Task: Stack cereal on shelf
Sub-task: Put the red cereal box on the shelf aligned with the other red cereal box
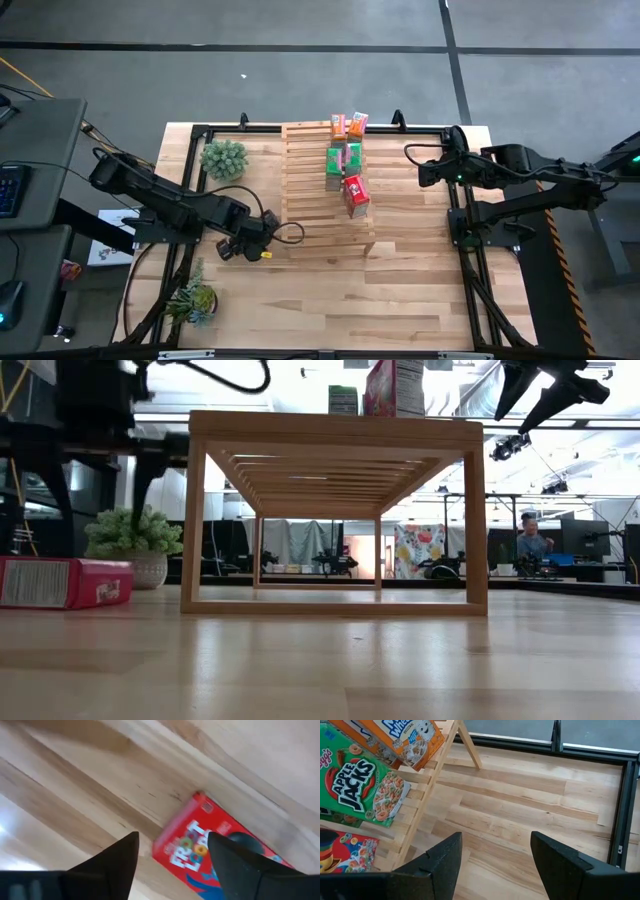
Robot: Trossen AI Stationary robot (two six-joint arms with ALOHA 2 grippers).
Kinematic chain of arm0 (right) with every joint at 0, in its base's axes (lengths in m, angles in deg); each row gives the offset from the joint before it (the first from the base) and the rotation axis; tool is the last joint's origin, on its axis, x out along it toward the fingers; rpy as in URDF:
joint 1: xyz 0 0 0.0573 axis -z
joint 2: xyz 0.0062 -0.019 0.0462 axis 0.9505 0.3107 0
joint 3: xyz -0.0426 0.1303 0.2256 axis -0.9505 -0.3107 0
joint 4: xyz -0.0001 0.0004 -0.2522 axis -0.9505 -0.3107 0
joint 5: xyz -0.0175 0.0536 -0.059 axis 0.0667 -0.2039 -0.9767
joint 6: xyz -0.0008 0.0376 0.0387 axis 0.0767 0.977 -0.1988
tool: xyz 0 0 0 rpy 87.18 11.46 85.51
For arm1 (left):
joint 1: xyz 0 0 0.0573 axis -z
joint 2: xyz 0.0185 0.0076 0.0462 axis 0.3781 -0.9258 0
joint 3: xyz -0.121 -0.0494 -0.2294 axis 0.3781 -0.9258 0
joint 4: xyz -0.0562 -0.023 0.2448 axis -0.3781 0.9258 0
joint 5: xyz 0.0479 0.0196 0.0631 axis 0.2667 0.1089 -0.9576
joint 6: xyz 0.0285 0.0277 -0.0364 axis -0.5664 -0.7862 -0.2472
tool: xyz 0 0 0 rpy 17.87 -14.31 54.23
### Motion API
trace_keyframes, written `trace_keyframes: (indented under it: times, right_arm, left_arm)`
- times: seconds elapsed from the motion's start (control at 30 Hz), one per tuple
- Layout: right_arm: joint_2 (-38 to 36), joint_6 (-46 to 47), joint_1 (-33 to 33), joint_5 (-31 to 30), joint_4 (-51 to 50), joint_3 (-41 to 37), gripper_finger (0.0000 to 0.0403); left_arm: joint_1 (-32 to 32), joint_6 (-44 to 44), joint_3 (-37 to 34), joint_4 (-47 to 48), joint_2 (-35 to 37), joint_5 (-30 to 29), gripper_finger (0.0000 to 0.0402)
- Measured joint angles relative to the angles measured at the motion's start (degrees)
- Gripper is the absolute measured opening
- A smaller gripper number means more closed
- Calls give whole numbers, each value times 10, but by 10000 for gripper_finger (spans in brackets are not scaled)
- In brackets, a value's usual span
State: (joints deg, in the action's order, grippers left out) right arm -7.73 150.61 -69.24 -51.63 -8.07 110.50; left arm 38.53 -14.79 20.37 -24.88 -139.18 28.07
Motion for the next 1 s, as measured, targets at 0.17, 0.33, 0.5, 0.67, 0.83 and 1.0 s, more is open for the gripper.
trace_keyframes:
  times: [0.17,0.33,0.5,0.67,0.83,1.0]
  right_arm:
    - [0,0,0,-3,0,0,229]
    - [0,0,0,-3,0,0,229]
    - [0,0,0,-3,-1,0,229]
    - [0,-2,0,-8,-1,0,229]
    - [0,-11,0,-19,-1,0,229]
    - [0,-16,0,-20,-1,0,229]
  left_arm:
    - [-2,43,-2,23,14,-18,192]
    - [-11,166,11,93,67,-28,161]
    - [-34,372,-14,118,161,-41,63]
    - [-30,591,-75,149,244,-59,6]
    - [-6,765,-104,206,262,-43,1]
    - [-2,877,-105,239,227,-37,0]
